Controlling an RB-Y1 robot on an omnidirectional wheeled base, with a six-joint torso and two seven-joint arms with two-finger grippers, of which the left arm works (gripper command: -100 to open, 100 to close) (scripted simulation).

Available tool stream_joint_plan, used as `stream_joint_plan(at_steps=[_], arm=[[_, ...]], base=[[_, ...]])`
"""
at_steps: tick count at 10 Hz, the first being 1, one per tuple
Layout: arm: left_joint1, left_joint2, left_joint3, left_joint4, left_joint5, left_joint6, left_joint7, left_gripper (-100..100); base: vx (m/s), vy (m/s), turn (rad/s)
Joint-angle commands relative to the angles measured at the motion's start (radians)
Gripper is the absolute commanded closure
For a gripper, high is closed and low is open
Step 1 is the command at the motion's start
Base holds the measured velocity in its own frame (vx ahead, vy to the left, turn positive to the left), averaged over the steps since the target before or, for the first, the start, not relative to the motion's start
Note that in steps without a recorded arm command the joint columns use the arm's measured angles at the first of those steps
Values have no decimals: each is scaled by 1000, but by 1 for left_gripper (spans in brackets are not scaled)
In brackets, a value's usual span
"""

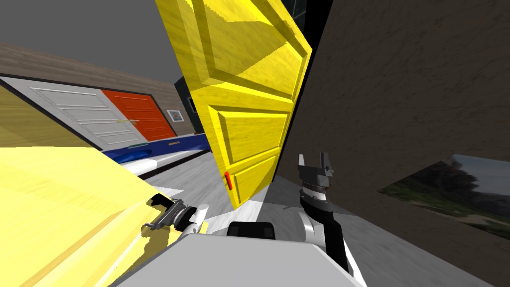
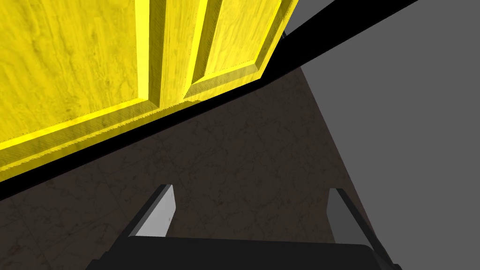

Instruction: Push the door open

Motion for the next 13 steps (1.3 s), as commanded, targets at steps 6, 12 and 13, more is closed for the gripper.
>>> stream_joint_plan(at_steps=[6,12,13], arm=[[-24,22,49,64,54,-46,6,100],[-24,25,84,73,94,-74,-5,100],[-24,25,84,73,94,-74,-5,100]], base=[[48,50,-46],[42,62,-24],[29,30,18]])
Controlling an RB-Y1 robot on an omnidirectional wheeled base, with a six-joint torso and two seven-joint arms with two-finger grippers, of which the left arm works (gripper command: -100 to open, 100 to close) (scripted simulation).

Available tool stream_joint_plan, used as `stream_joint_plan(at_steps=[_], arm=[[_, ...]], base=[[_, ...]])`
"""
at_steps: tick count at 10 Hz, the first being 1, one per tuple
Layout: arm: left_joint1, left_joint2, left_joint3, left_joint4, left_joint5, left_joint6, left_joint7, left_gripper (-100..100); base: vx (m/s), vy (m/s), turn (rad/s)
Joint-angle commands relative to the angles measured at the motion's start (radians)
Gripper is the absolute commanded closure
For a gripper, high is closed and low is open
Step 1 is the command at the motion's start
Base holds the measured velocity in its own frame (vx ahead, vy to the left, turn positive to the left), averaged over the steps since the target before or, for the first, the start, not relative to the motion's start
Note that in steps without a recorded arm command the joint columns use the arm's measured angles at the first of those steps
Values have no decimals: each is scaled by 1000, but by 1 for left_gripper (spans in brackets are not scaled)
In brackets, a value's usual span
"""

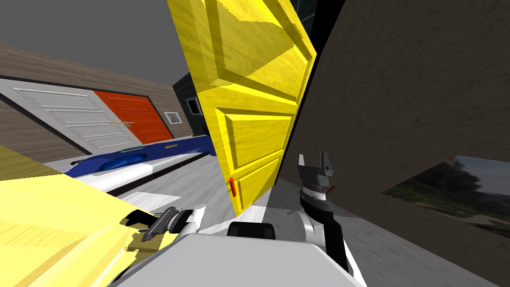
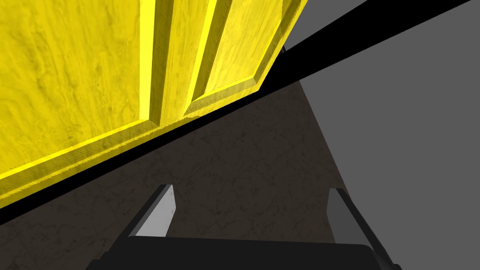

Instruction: Push the door open

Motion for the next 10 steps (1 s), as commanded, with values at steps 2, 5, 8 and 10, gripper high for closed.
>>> stream_joint_plan(at_steps=[2,5,8,10], arm=[[21,0,36,-8,35,-30,-18,100],[21,3,75,2,80,-61,-31,100],[21,8,123,16,135,-100,-47,100],[22,10,151,23,168,-124,-56,100]], base=[[46,81,-52],[71,103,-32],[80,108,-36],[60,143,-49]])
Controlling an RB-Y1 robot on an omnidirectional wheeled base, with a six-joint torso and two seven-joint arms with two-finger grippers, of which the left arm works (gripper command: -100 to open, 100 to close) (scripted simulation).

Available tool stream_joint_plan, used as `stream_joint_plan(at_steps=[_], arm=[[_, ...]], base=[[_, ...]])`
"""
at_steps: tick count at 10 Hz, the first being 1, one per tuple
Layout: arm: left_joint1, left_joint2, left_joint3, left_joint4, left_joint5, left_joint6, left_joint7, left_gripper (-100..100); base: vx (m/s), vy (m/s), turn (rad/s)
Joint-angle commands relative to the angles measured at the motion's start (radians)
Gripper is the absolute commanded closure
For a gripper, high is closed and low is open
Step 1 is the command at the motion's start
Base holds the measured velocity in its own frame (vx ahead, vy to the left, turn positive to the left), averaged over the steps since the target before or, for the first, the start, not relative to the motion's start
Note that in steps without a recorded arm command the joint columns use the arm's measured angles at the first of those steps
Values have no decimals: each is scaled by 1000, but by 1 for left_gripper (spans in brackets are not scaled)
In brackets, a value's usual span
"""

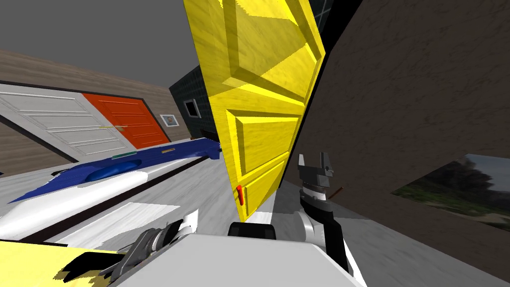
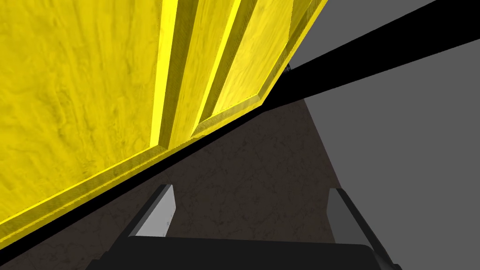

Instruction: Push the door open

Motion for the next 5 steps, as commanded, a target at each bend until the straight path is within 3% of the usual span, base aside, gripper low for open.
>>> stream_joint_plan(at_steps=[1,2,3,5], arm=[[12,1,28,1,30,-19,-9,100],[9,-5,14,-4,15,-15,-2,100],[14,0,36,-2,39,-41,-5,100],[16,4,61,2,66,-64,-7,100]], base=[[91,151,-42],[38,66,9],[-31,133,-63],[-64,221,-88]])
